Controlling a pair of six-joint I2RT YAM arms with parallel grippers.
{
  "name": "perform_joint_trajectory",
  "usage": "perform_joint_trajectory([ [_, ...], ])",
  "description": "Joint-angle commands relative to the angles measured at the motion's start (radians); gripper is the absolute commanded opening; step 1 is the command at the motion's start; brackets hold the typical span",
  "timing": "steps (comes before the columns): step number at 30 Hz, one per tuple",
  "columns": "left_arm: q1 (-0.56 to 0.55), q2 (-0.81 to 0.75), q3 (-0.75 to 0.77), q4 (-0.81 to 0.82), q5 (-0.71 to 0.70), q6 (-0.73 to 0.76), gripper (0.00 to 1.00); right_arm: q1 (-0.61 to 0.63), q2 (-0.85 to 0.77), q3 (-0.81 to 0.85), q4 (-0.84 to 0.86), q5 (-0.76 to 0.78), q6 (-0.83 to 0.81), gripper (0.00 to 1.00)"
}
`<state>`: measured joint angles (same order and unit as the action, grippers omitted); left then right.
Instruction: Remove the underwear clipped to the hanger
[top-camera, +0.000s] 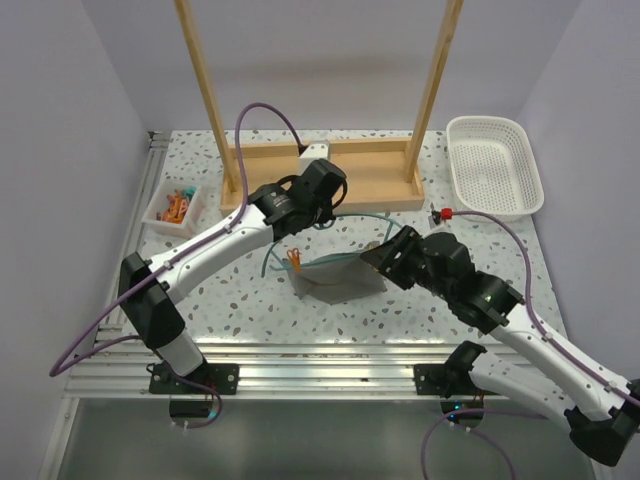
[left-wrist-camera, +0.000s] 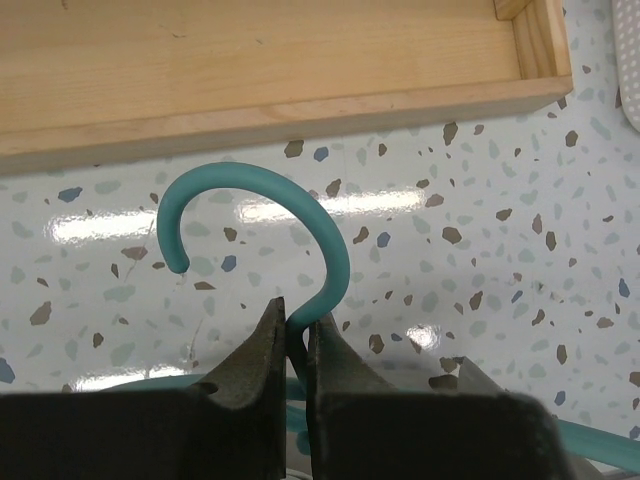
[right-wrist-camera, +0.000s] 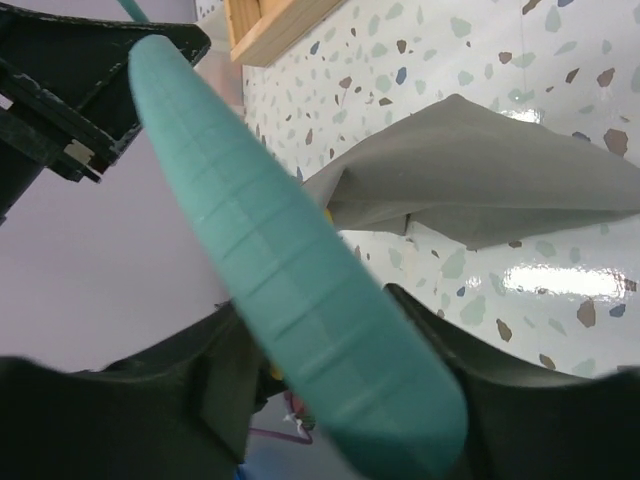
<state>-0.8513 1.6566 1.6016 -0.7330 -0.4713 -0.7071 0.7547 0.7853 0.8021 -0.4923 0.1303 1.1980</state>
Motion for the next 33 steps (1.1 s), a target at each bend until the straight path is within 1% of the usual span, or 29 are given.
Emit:
perform_joint_trajectory([
  [1, 0.001, -0.058, -0.008, 0.072, -0.006, -0.029, 0.0, -0.009, 0.011, -0.017, 0.098, -0.026, 0.046, 0.5],
  [2, 0.001, -0.061, -0.009, 0.073, -0.006, -0.031, 0.0, -0.012, 0.011, -0.02, 0.101, -0.034, 0.049, 0.46],
  [3, 0.001, -0.063, -0.015, 0.075, -0.007, -0.029, 0.0, -0.012, 0.012, -0.018, 0.101, -0.043, 0.052, 0.36],
  [5, 0.001, -0.07, -0.022, 0.076, -0.009, -0.032, 0.0, -0.012, 0.003, -0.018, 0.097, -0.05, 0.063, 0.26],
  [6, 0.003, -0.07, -0.025, 0.076, -0.015, -0.034, 0.0, -0.014, -0.003, -0.017, 0.087, -0.054, 0.064, 0.18],
  [7, 0.003, -0.07, -0.028, 0.073, -0.021, -0.034, 0.0, -0.014, -0.018, -0.017, 0.08, -0.058, 0.066, 0.06],
  [8, 0.004, -0.072, -0.031, 0.069, -0.03, -0.034, 0.0, -0.014, -0.026, -0.009, 0.06, -0.058, 0.066, 0.0],
  [13, 0.034, -0.063, -0.037, 0.063, -0.033, -0.028, 0.0, -0.015, -0.06, 0.002, 0.031, -0.127, 0.022, 0.0],
  [15, 0.046, -0.063, -0.042, 0.061, -0.036, -0.025, 0.0, -0.015, -0.061, 0.012, 0.015, -0.193, -0.003, 0.0],
  [18, 0.083, -0.07, -0.052, 0.053, -0.035, -0.017, 0.0, -0.02, -0.016, 0.054, -0.058, -0.319, -0.11, 0.0],
  [19, 0.106, -0.075, -0.057, 0.053, -0.033, -0.014, 0.0, -0.02, 0.006, 0.068, -0.092, -0.361, -0.197, 0.0],
  [20, 0.118, -0.087, -0.063, 0.055, -0.029, -0.009, 0.0, -0.021, 0.032, 0.087, -0.144, -0.383, -0.243, 0.0],
  [21, 0.132, -0.093, -0.071, 0.053, -0.021, -0.006, 0.0, -0.02, 0.06, 0.107, -0.24, -0.371, -0.282, 0.0],
  [22, 0.156, -0.096, -0.074, 0.052, -0.017, -0.003, 0.0, -0.02, 0.065, 0.114, -0.29, -0.338, -0.349, 0.0],
  [23, 0.164, -0.109, -0.074, 0.046, -0.018, -0.002, 0.0, -0.02, 0.06, 0.117, -0.336, -0.29, -0.368, 0.0],
  [24, 0.17, -0.115, -0.08, 0.038, -0.024, 0.001, 0.0, -0.021, 0.042, 0.099, -0.374, -0.197, -0.385, 0.0],
  [25, 0.175, -0.127, -0.084, 0.037, -0.032, 0.006, 0.0, -0.023, 0.04, 0.086, -0.382, -0.155, -0.424, 0.0],
  [27, 0.178, -0.139, -0.103, 0.034, -0.036, 0.003, 0.0, -0.022, 0.058, 0.043, -0.405, -0.06, -0.442, 0.0],
  [29, 0.179, -0.149, -0.112, 0.027, -0.036, -0.002, 0.0, -0.022, 0.113, 0.02, -0.413, -0.031, -0.459, 0.0],
  [31, 0.179, -0.149, -0.12, 0.009, -0.033, -0.017, 0.0, -0.022, 0.134, 0.002, -0.408, -0.009, -0.463, 0.0],
  [33, 0.179, -0.152, -0.138, 0.007, -0.02, -0.032, 0.0, -0.022, 0.12, 0.008, -0.375, 0.0, -0.475, 0.1],
])
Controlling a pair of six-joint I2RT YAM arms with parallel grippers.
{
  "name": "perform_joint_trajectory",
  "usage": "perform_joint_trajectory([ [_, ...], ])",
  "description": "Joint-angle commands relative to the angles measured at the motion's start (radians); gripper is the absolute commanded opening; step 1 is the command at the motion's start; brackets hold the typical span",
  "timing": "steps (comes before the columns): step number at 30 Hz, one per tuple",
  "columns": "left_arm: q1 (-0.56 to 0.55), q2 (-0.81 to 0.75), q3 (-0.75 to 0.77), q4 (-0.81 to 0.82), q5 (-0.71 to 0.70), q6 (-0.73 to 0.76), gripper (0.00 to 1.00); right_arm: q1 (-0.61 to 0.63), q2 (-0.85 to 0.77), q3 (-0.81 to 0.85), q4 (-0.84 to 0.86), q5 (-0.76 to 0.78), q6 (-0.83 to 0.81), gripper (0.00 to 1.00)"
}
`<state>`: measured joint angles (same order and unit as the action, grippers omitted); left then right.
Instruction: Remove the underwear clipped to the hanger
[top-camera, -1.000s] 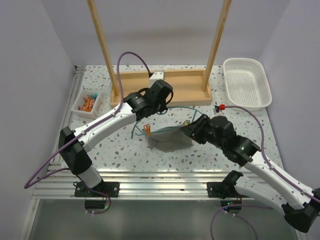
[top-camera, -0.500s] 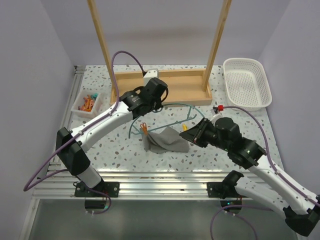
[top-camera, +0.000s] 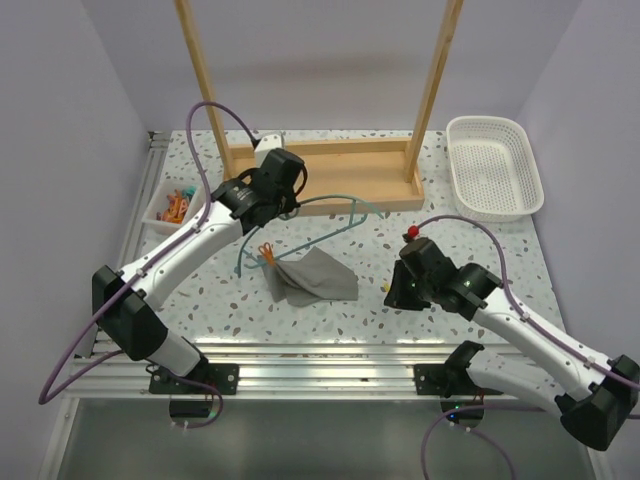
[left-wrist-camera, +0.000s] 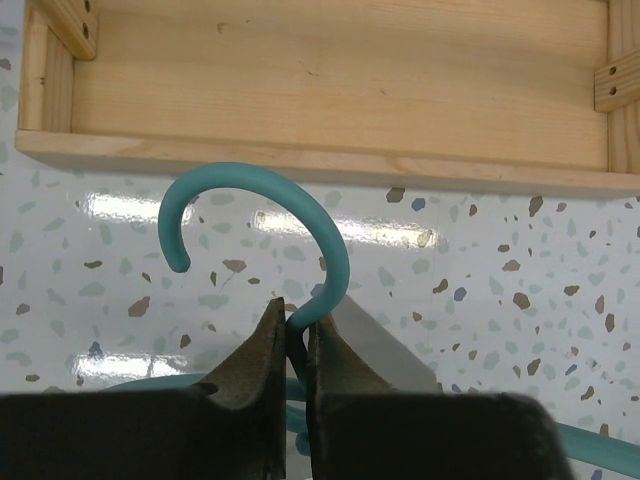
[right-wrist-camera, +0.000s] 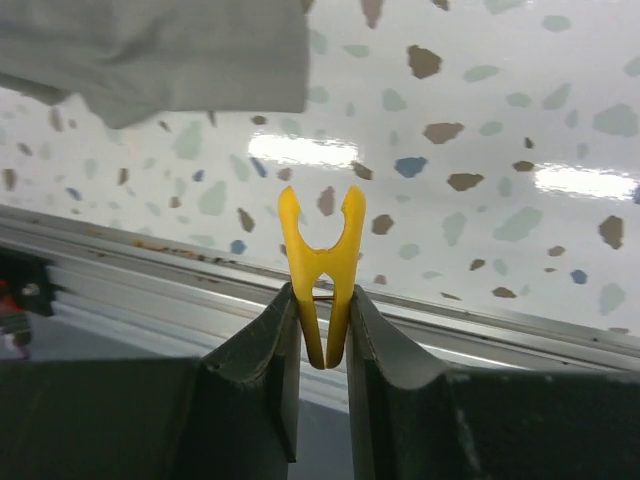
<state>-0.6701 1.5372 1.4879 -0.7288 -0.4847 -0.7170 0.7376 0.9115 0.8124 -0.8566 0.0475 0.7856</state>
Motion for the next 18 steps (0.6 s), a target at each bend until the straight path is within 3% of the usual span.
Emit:
perform_joint_trajectory([
  [1, -0.002, -0.035, -0.032, 0.011, 0.003, -0.035, 0.0, -0.006, -0.019, 0.005, 0.001, 0.084, -0.077, 0.22],
  [2, -0.002, -0.038, -0.037, 0.02, 0.012, -0.038, 0.0, -0.006, -0.035, 0.019, 0.008, 0.078, -0.085, 0.42],
  [4, -0.003, -0.031, -0.04, 0.029, 0.031, -0.064, 0.0, -0.004, -0.048, 0.066, 0.025, 0.04, -0.117, 0.64],
  [6, -0.002, -0.026, -0.038, 0.043, 0.056, -0.082, 0.0, -0.006, -0.062, 0.109, 0.05, -0.016, -0.137, 0.73],
  [8, -0.002, -0.017, -0.037, 0.057, 0.083, -0.09, 0.0, -0.004, -0.068, 0.119, 0.121, -0.212, -0.192, 0.78],
  [12, -0.002, 0.015, 0.012, 0.08, 0.178, -0.09, 0.0, -0.003, -0.016, 0.105, 0.29, -0.6, -0.269, 0.74],
  [18, -0.002, 0.122, 0.127, 0.06, 0.368, -0.075, 0.0, -0.003, 0.019, 0.197, 0.367, -0.687, -0.43, 0.75],
])
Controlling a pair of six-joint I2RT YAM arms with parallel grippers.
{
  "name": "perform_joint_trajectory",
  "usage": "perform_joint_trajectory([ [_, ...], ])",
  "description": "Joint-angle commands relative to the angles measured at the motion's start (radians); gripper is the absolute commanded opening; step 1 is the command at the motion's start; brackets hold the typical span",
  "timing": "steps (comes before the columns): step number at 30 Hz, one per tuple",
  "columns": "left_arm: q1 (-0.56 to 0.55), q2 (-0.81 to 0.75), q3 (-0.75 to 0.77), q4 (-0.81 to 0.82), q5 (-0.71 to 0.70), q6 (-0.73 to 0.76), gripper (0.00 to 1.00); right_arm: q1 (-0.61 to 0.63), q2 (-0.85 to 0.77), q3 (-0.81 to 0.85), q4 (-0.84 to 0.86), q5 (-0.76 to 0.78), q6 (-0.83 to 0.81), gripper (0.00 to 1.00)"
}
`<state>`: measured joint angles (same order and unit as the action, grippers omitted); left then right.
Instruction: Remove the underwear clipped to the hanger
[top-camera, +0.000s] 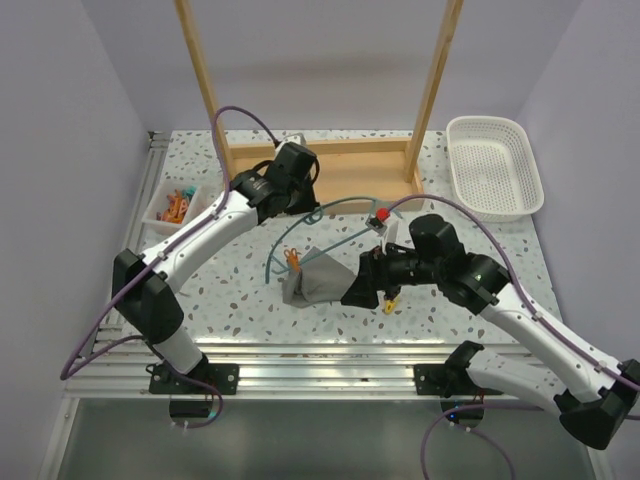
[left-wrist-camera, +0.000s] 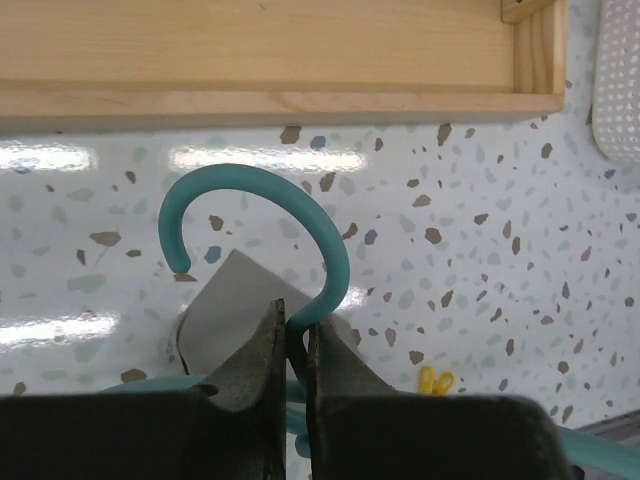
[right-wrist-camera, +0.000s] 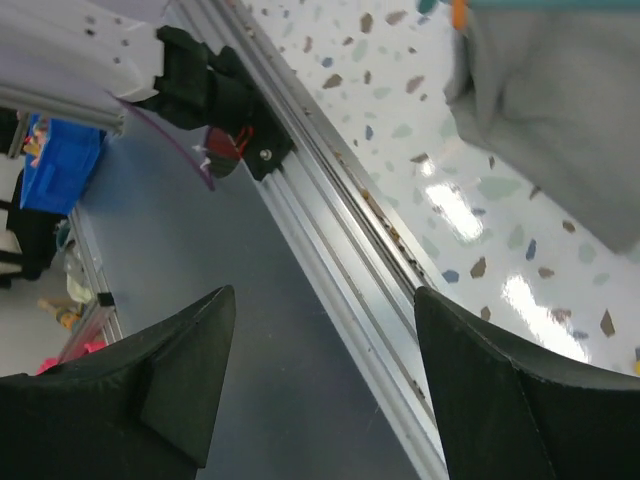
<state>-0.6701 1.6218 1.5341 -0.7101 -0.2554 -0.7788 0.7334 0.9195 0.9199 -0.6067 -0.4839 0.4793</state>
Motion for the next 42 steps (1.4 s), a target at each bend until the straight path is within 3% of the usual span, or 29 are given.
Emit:
perform_joint_trajectory([
  [1, -0.003, 0.077, 0.098, 0.037, 0.169, -0.016, 0.0, 0.006, 0.039, 0.1, 0.131, -0.177, -0.142, 0.76],
  [9, -0.025, 0.162, 0.15, 0.119, 0.36, -0.12, 0.0, 0.093, 0.166, 0.189, 0.186, -0.023, -0.231, 0.79],
  [17, -0.045, 0.24, 0.283, 0.091, 0.404, -0.151, 0.0, 0.185, 0.255, 0.159, 0.195, 0.379, -0.324, 0.79],
  [24, -0.057, 0.239, 0.282, 0.066, 0.39, -0.132, 0.0, 0.193, 0.275, 0.105, 0.283, 0.667, -0.337, 0.81],
  [33, -0.066, 0.225, 0.27, 0.06, 0.386, -0.125, 0.0, 0.193, 0.481, 0.209, 0.206, 0.61, -0.324, 0.8],
  [42, -0.066, 0.196, 0.251, 0.061, 0.375, -0.116, 0.0, 0.193, 0.506, 0.227, 0.167, 0.604, -0.327, 0.8],
])
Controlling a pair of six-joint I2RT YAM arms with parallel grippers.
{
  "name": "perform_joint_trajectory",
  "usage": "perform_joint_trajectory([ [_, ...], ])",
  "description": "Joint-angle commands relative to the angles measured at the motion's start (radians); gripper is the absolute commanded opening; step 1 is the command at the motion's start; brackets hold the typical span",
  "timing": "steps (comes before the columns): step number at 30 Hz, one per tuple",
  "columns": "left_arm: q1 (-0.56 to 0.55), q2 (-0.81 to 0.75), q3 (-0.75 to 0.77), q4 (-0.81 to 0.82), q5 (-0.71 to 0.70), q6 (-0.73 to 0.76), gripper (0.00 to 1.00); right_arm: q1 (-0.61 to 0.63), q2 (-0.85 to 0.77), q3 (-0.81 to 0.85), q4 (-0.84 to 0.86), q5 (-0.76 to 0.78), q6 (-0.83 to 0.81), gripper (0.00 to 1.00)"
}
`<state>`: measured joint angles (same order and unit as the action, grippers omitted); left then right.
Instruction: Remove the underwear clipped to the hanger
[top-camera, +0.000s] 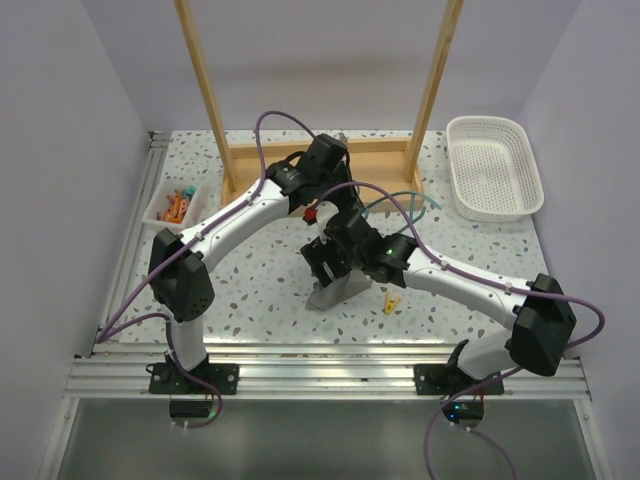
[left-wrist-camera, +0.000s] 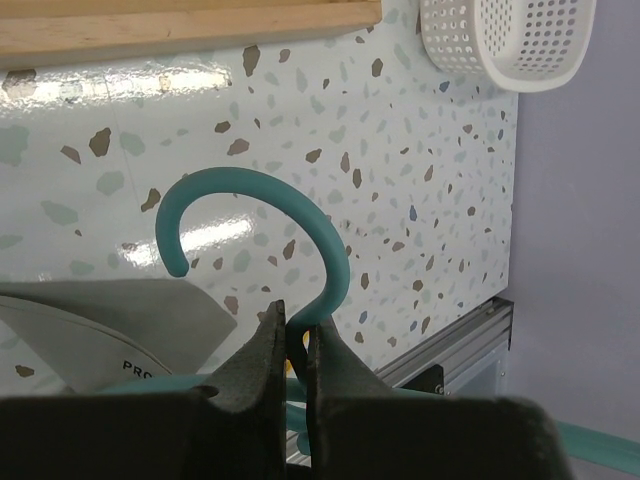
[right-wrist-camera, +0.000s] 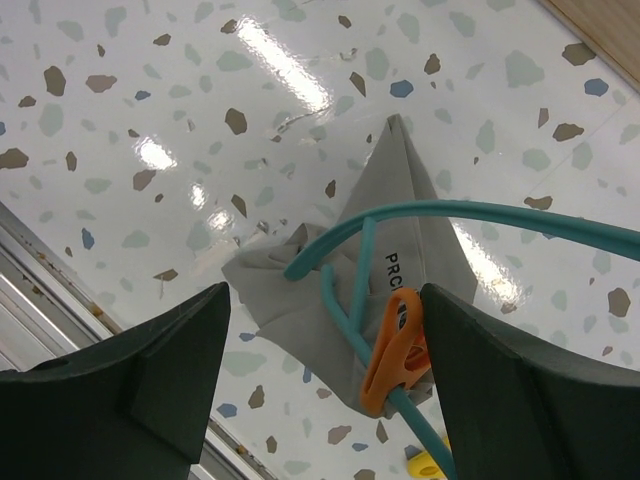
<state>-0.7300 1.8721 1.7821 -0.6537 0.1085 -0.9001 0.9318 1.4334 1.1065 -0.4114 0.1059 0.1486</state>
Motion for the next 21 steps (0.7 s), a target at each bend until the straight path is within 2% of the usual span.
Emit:
perform_joint_trajectory([
  [1, -0.006, -0.054, 0.002, 0.005, 0.011, 0.007, 0.0, -0.005, -0.013, 0.039, -0.027, 0.0, 0.002, 0.8],
  [8, 0.029, -0.082, -0.047, 0.016, 0.002, 0.009, 0.0, -0.005, -0.074, 0.032, -0.116, -0.205, 0.025, 0.77],
  [13, 0.055, -0.108, -0.09, 0.028, -0.01, 0.01, 0.0, -0.005, -0.18, -0.019, -0.187, -0.339, 0.042, 0.75],
  [18, 0.07, -0.11, -0.11, 0.045, -0.004, 0.006, 0.0, -0.005, -0.234, -0.06, -0.208, -0.57, 0.028, 0.75],
  [19, 0.073, -0.11, -0.11, 0.046, -0.004, 0.006, 0.0, -0.005, -0.237, -0.06, -0.231, -0.596, 0.022, 0.75],
  [21, 0.072, -0.107, -0.105, 0.049, -0.004, 0.003, 0.0, -0.005, -0.255, -0.065, -0.244, -0.533, 0.028, 0.75],
])
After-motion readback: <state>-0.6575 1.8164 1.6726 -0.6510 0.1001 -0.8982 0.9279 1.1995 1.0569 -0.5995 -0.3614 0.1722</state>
